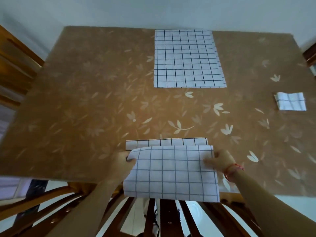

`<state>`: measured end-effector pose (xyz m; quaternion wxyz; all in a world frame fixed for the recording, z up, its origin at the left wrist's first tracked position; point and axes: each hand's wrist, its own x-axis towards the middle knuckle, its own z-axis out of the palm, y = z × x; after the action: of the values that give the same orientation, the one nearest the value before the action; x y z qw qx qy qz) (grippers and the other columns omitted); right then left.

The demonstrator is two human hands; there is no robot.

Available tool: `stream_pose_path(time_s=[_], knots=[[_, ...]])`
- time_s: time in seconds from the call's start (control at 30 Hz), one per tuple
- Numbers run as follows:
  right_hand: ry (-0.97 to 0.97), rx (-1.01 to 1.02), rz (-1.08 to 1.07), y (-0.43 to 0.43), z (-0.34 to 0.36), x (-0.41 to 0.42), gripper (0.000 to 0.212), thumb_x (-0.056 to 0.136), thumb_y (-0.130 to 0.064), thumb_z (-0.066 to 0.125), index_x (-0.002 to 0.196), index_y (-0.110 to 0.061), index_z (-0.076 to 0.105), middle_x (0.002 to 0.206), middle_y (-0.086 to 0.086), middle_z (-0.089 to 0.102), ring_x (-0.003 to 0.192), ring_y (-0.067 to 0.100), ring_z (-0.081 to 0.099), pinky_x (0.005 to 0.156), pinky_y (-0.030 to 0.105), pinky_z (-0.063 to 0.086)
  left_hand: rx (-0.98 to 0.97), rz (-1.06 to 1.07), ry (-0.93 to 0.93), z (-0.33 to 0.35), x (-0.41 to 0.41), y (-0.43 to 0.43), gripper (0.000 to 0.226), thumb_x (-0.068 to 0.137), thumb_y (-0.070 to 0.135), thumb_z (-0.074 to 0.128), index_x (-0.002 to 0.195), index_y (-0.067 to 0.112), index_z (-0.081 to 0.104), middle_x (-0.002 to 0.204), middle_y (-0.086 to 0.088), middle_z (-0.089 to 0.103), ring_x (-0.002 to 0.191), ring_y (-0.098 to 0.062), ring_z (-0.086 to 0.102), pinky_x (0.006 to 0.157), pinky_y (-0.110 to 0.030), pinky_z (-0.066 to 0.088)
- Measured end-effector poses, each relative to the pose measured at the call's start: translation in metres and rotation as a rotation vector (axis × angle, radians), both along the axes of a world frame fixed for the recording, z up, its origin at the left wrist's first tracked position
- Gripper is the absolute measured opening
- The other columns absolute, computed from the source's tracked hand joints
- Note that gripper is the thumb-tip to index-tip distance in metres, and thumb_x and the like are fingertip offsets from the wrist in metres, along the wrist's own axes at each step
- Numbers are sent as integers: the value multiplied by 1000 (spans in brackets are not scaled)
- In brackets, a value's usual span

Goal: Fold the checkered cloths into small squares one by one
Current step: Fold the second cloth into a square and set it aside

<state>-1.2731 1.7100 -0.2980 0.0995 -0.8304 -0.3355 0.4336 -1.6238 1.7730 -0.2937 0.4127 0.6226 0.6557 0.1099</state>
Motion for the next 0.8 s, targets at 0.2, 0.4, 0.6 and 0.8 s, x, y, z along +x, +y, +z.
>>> stream_pose_path(time_s=[0.2,0.4,0.6,0.8], knots=[[-91,98,-76,5,-4,-5,30,80,-23,70,59,-3,63,51,1,51,48,15,47,43,22,36,319,-229,139,2,5,-1,16,85,7,62,77,20,66,68,10,57,66,-7,51,64,-20,41],[-161,181,-106,48,-9,2,29,81,-24,68,66,-1,62,56,8,54,55,22,52,49,27,41,224,-193,75,-18,22,41,17,95,11,57,105,17,69,97,6,66,87,-9,58,74,-22,47],[-210,220,-113,98,-17,18,30,80,-22,70,60,-6,55,53,4,46,50,18,44,46,25,33,269,29,50,-32,41,98,33,93,11,57,61,5,51,54,-10,48,50,-17,40,51,-32,32],[-255,206,-99,117,-16,22,20,78,-33,75,81,-15,66,67,2,64,64,17,59,50,23,39,266,95,80,-43,41,122,23,89,13,59,70,2,56,61,-13,54,56,-28,51,50,-34,36]])
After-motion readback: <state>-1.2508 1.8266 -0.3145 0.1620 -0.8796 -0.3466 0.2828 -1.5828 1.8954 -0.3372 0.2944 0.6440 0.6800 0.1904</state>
